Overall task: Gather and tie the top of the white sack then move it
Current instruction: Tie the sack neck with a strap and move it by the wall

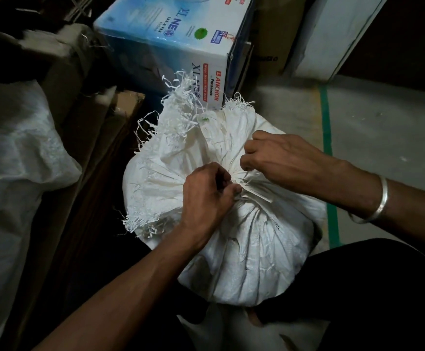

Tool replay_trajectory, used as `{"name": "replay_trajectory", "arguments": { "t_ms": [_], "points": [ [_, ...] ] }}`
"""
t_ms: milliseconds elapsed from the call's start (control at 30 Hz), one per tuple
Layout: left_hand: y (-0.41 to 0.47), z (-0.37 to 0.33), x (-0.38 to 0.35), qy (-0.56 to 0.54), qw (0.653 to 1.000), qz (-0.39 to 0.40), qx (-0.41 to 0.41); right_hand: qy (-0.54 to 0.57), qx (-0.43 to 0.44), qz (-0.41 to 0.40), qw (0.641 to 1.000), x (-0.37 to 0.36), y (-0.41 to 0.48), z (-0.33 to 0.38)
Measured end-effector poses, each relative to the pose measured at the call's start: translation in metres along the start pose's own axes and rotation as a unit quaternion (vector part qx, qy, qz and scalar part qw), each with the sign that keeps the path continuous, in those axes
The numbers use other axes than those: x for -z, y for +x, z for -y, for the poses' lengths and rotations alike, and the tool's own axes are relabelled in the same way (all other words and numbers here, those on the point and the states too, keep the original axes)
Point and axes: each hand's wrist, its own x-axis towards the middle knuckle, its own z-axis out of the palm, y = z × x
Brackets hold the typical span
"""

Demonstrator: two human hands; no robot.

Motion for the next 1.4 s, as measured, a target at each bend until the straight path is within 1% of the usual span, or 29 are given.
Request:
{"name": "replay_trajectory", "arguments": {
  "t_ms": [433,633,700,767,833,933,1033,1133,1200,1267,1333,1400],
  "points": [
    [-0.002,0.001,0.001,-0.002,1.0,-0.006,0.0,0.026,-0.008,-0.025,0.999,-0.008,-0.008,0.003],
    [-0.002,0.0,0.0,0.002,1.0,0.0,0.015,0.016,-0.007,-0.03,0.999,-0.011,-0.006,0.006],
    [-0.003,0.0,0.0,0.0,1.0,0.009,0.014,0.027,-0.015,-0.017,0.999,-0.013,-0.004,0.007],
    [0.0,0.003,0.004,0.001,1.0,0.012,0.001,0.024,-0.016,0.011,1.0,-0.014,-0.005,0.007],
    [0.007,0.006,0.013,0.012,0.999,-0.009,-0.031,0.012,-0.012,0.022,1.0,-0.015,-0.008,0.01],
    [0.015,0.011,0.02,0.073,0.994,-0.024,-0.072,0.018,0.002,-0.008,1.0,-0.019,-0.01,0.016],
    [0.019,0.012,0.022,0.212,0.973,-0.001,-0.094,0.016,0.016,-0.038,0.999,-0.022,-0.006,0.017],
    [0.019,0.014,0.027,0.291,0.947,0.046,-0.131,0.033,0.021,-0.072,0.997,-0.026,-0.001,0.023],
    [0.018,0.015,0.028,0.309,0.937,0.091,-0.135,0.071,0.025,-0.087,0.993,-0.032,0.001,0.031],
    [0.02,0.017,0.029,0.299,0.939,0.122,-0.118,0.081,0.028,-0.082,0.993,-0.039,0.002,0.038],
    [0.023,0.021,0.031,0.284,0.937,0.152,-0.134,0.11,0.002,-0.05,0.993,-0.044,0.001,0.034],
    [0.026,0.024,0.035,0.269,0.934,0.173,-0.161,0.162,-0.033,-0.006,0.986,-0.041,0.0,0.02]
  ]
}}
